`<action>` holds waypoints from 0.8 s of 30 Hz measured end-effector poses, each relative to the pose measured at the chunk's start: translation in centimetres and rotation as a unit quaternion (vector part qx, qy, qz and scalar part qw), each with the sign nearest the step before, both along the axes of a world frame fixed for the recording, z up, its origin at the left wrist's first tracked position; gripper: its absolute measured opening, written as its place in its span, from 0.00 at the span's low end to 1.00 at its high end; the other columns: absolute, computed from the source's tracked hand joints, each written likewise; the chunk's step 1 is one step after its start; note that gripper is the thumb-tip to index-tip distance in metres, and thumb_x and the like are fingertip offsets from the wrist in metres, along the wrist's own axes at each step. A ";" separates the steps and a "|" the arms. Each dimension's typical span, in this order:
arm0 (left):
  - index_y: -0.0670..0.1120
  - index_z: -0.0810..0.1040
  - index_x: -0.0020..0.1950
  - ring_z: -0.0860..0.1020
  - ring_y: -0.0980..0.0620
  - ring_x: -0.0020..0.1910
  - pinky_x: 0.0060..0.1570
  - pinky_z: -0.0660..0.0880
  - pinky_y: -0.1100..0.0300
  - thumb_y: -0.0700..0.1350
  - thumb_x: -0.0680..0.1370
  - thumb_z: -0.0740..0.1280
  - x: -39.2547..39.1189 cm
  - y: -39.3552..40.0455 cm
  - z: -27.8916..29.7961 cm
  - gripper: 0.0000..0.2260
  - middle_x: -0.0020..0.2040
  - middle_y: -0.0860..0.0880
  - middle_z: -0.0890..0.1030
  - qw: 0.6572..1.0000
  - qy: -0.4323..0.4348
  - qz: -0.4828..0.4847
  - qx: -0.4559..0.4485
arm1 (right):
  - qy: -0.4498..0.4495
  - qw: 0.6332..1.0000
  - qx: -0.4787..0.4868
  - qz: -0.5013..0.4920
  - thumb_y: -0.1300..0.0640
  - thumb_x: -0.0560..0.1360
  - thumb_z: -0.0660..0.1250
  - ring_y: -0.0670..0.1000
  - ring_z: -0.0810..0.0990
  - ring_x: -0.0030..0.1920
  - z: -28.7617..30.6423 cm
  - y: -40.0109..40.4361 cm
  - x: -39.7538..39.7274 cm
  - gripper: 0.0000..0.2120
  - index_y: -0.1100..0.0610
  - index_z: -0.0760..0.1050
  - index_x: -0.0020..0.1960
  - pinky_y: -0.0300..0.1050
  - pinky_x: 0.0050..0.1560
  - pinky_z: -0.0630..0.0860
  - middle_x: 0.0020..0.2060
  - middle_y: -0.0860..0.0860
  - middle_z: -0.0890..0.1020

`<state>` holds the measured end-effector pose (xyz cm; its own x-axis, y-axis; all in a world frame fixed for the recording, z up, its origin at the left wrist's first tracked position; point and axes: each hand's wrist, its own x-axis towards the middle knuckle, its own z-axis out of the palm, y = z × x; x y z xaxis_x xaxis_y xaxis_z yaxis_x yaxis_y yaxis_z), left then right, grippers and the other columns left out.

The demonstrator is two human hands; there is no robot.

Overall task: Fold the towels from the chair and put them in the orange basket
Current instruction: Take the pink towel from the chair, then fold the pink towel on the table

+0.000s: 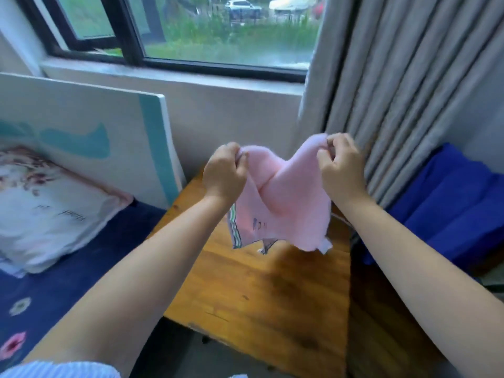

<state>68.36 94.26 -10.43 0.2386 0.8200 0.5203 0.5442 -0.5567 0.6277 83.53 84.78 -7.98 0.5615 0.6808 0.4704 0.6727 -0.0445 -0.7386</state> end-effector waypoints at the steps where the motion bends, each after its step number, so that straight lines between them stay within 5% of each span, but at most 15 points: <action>1: 0.35 0.75 0.44 0.75 0.40 0.45 0.45 0.65 0.53 0.46 0.76 0.58 -1.8 0.3 -1.6 0.14 0.44 0.35 0.78 0.998 0.055 0.006 -0.032 | -0.012 0.999 -0.034 -0.001 0.58 0.66 0.53 0.58 0.72 0.46 -1.8 -0.1 -0.9 0.09 0.61 0.69 0.39 0.55 0.58 0.67 0.40 0.58 0.72; 4: 0.37 0.77 0.49 0.75 0.40 0.53 0.47 0.69 0.52 0.43 0.78 0.59 -6.0 0.6 -7.9 0.11 0.52 0.38 0.79 0.954 0.263 0.014 -0.144 | -0.050 0.974 -0.220 0.028 0.57 0.66 0.54 0.62 0.74 0.51 -8.1 -0.5 -2.6 0.17 0.66 0.76 0.42 0.52 0.58 0.66 0.45 0.63 0.78; 8: 0.42 0.78 0.53 0.76 0.41 0.56 0.51 0.74 0.53 0.41 0.77 0.57 -9.9 -0.4 -15.2 0.11 0.56 0.42 0.79 0.852 0.445 0.021 -0.275 | -0.049 0.874 -0.470 0.116 0.60 0.73 0.58 0.60 0.77 0.55 -16.9 -1.5 -3.2 0.09 0.59 0.77 0.43 0.49 0.52 0.71 0.50 0.59 0.81; 13: 0.42 0.75 0.55 0.75 0.43 0.58 0.51 0.73 0.54 0.39 0.78 0.55 -10.4 -0.2 -19.2 0.12 0.58 0.43 0.77 0.790 0.520 0.012 -0.325 | -0.011 0.834 -0.532 0.146 0.60 0.73 0.58 0.59 0.77 0.45 -22.5 -0.6 -2.9 0.16 0.51 0.61 0.28 0.44 0.40 0.65 0.41 0.61 0.79; 24: 0.41 0.71 0.64 0.70 0.43 0.65 0.60 0.70 0.53 0.39 0.79 0.56 -7.4 3.7 -24.9 0.15 0.64 0.43 0.73 0.766 0.508 0.103 -0.381 | -0.061 0.805 -0.590 0.027 0.53 0.79 0.56 0.56 0.73 0.56 -28.6 4.4 -1.6 0.11 0.55 0.75 0.47 0.50 0.55 0.67 0.51 0.55 0.79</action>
<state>60.97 97.98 -35.38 0.0285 0.8676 -0.4964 0.9940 -0.0768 -0.0773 81.89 89.20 -36.60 0.5143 0.7165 -0.4713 0.7619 -0.6340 -0.1325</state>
